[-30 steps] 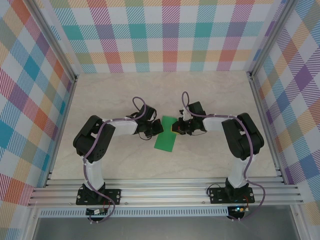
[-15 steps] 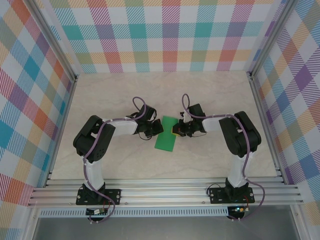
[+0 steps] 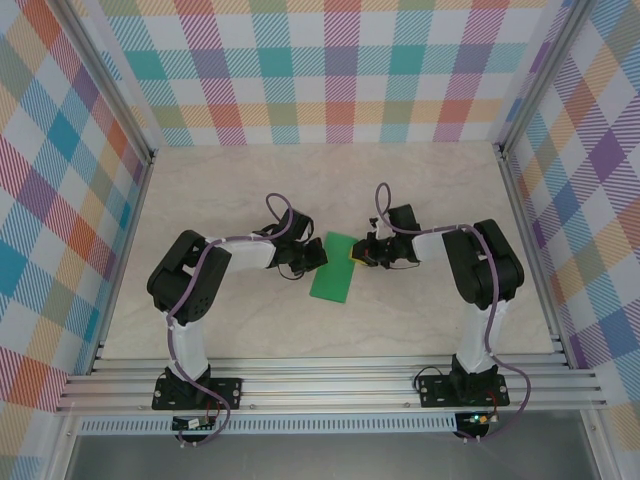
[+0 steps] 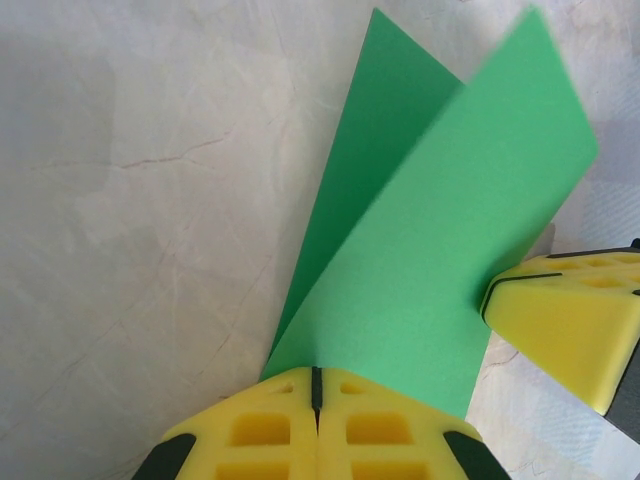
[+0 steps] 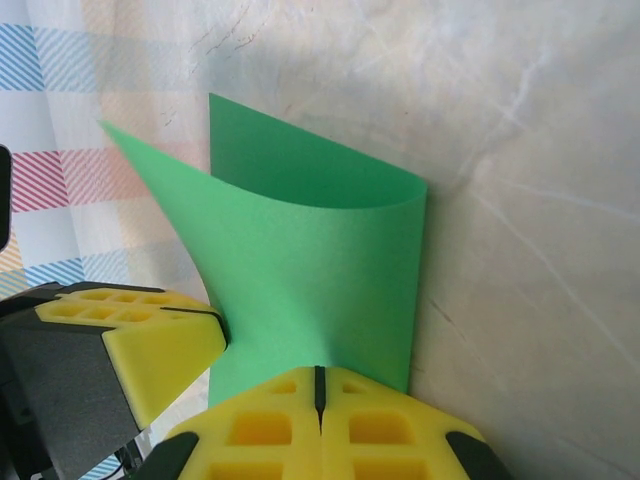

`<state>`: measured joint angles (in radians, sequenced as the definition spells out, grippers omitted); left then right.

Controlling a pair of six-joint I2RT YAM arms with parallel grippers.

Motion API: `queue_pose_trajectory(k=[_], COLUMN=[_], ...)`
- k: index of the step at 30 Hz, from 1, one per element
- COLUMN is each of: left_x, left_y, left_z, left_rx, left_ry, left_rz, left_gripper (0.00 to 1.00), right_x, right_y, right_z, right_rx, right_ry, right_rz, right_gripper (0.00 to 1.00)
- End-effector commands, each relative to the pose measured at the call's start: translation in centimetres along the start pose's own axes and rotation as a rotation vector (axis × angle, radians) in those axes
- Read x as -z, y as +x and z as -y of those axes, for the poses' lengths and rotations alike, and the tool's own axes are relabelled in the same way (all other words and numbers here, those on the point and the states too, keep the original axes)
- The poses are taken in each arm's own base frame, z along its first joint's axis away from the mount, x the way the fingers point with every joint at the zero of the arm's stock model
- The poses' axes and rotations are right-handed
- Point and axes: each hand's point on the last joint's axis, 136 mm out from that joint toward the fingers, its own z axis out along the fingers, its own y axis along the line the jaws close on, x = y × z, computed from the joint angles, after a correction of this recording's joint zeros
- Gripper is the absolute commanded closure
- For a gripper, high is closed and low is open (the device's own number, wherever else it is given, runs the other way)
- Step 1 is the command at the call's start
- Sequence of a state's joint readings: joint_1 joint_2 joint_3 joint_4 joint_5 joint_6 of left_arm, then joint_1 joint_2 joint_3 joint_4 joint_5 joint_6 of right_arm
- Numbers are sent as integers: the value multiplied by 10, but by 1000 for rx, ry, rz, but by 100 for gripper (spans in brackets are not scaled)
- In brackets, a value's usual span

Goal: Fold a paper plane with a square sheet of paper (pick it up from the middle)
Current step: Fold the square sheet of paper in half at the center of the table.

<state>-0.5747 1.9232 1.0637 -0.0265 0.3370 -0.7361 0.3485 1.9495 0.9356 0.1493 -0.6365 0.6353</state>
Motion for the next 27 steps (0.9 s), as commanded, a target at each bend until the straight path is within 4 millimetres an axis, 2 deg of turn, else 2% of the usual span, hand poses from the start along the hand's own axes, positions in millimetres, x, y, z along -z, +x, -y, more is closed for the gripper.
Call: queue_pose_trajectory(k=[1,4,7,11,14,19,22,27], left_x=[-18,-18,-18,-17,-16,-15,-16,-16], left_y=[40,41,41,41,40,39,39,41], left_z=[-41,-42,-41,-41,-40,-38,-38,-39], left_rx=[17,18,17,15,15,13,12,12], left_ry=[-150,-153,-150,-151,-149,-146,-143,-145], left_rz=[-124,-127,-127,-127,-125,-119,-124,-126], left_gripper=[100,100,100,100,100,100,100,100], right_x=[4,10,8,1,-6,-8,-5,7], right_y=[4,-9,-21,-27,-22,-17,-22,-42], right_z=[4,-15,-22,-11,7,21,17,-3], right_rx=[15,42,59,45,11,-18,-16,17], right_ry=[56,34,28,54,81,92,80,42], right_rz=[-10,10,24,26,14,17,24,59], right_gripper=[95,95,95,95,95,95,95,94])
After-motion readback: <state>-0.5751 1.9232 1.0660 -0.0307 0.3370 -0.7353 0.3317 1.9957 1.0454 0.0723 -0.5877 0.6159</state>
